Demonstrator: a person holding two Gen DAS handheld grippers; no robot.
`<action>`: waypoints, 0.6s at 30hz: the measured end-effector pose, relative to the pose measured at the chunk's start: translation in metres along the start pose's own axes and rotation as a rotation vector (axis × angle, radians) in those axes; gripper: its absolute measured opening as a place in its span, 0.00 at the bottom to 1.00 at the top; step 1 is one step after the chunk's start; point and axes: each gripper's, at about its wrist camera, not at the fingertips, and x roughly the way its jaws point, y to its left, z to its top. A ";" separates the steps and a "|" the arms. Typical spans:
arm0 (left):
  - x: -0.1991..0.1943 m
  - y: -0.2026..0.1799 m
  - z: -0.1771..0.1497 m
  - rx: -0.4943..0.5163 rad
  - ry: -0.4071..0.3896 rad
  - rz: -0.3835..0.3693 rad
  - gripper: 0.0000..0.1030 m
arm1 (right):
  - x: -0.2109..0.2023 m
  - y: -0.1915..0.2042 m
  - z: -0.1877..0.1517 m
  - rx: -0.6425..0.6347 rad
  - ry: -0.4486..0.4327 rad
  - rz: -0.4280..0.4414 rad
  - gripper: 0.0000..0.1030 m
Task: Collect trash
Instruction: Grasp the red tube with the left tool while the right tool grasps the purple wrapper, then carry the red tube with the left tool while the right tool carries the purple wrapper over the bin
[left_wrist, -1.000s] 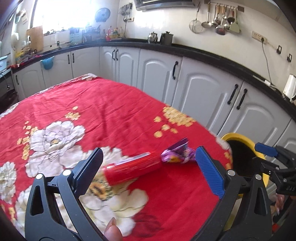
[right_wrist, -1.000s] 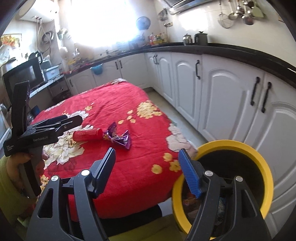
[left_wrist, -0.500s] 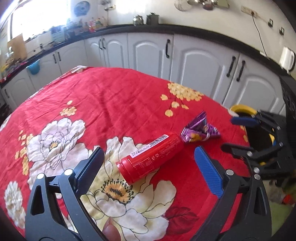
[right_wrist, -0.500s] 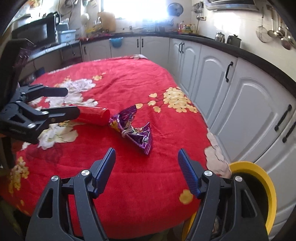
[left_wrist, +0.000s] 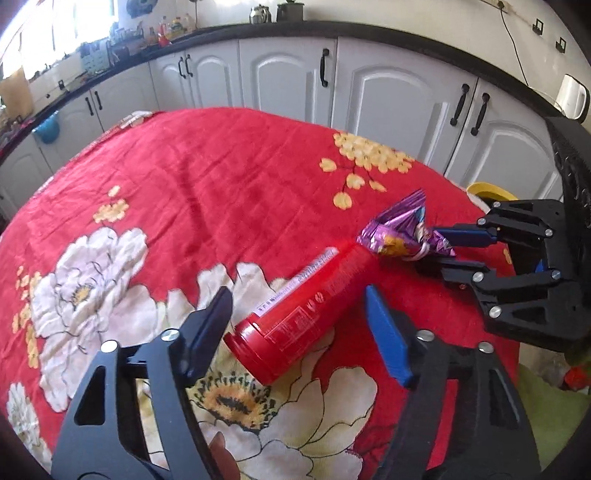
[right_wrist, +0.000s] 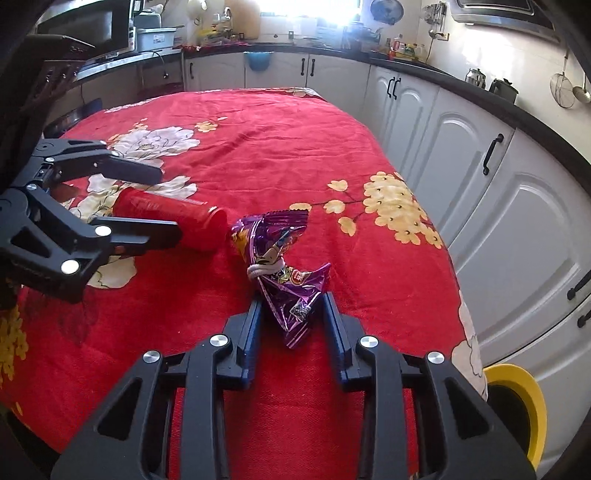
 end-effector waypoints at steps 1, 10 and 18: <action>0.001 -0.001 -0.001 0.001 0.004 0.004 0.60 | -0.001 0.000 -0.001 0.009 -0.001 0.004 0.26; 0.002 -0.005 -0.008 0.002 0.018 0.007 0.30 | -0.016 -0.010 -0.018 0.156 -0.018 0.048 0.24; -0.005 -0.022 -0.015 0.023 -0.011 0.038 0.25 | -0.036 -0.016 -0.037 0.263 -0.046 0.096 0.23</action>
